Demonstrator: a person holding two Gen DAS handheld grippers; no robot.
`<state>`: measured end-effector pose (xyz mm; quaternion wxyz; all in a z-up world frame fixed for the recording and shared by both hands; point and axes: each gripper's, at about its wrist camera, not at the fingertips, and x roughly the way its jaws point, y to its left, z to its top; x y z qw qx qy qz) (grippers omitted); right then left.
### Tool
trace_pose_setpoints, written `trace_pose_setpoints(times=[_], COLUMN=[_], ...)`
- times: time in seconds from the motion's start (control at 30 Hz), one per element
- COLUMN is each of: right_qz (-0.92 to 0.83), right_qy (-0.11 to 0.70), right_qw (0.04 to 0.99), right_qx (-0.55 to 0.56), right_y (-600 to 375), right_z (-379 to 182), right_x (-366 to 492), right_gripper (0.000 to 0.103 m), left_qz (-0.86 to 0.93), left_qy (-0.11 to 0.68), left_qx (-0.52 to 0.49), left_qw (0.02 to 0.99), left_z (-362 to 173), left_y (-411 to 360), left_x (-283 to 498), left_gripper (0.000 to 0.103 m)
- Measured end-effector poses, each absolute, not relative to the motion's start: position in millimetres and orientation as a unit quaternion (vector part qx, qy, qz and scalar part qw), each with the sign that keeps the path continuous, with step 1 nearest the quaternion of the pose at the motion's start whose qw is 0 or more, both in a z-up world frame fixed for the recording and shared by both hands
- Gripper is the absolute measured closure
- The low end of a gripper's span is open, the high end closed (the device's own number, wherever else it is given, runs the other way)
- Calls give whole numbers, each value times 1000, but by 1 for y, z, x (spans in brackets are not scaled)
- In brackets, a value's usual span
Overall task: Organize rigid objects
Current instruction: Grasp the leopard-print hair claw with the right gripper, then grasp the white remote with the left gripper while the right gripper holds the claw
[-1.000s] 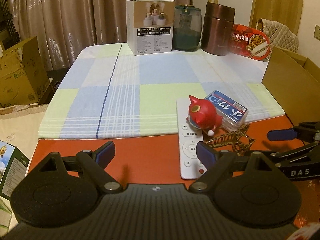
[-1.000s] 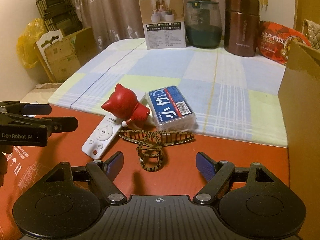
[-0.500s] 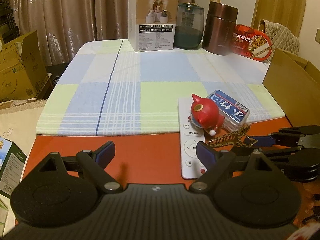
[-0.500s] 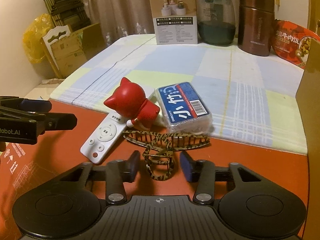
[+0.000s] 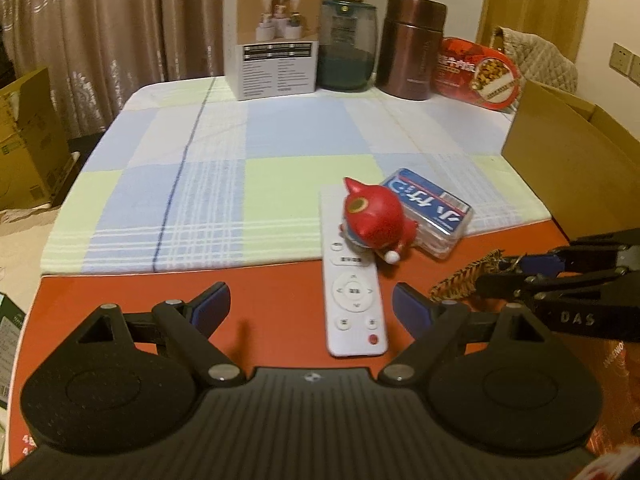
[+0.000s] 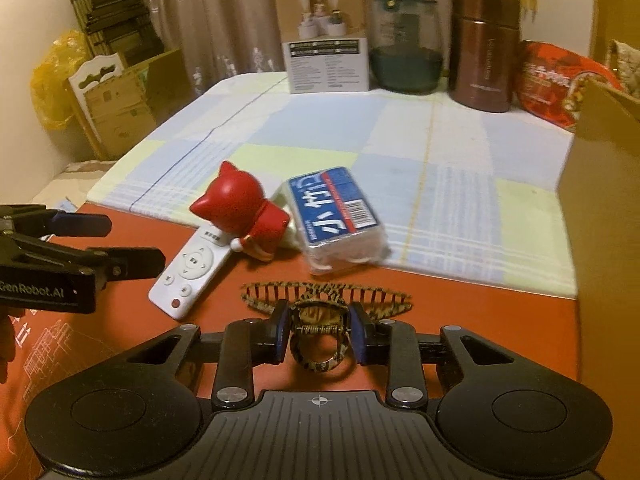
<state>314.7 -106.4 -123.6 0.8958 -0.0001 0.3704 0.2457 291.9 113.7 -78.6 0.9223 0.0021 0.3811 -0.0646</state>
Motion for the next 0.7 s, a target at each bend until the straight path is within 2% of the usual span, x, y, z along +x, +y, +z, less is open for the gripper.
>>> trace_pose_setpoints(times=[0.27, 0.43, 0.6, 0.7], right_qz=[220, 213, 213, 213], right_qy=[364, 364, 367, 367], right_qw=[905, 906, 905, 905], right_qx=[18, 26, 29, 33], right_y=[-126, -130, -131, -132], right_z=[-107, -104, -105, -105], right_x=[312, 314, 315, 317], right_gripper=[76, 76, 76, 76], left_qz=[-82, -80, -76, -73], left_qy=[374, 380, 376, 374], left_qx=[13, 12, 25, 31], left_qw=[924, 922, 923, 924], left_z=[-87, -95, -104, -108], left_y=[98, 93, 86, 83], left_x=[299, 308, 316, 320], left_gripper=[18, 22, 38, 43])
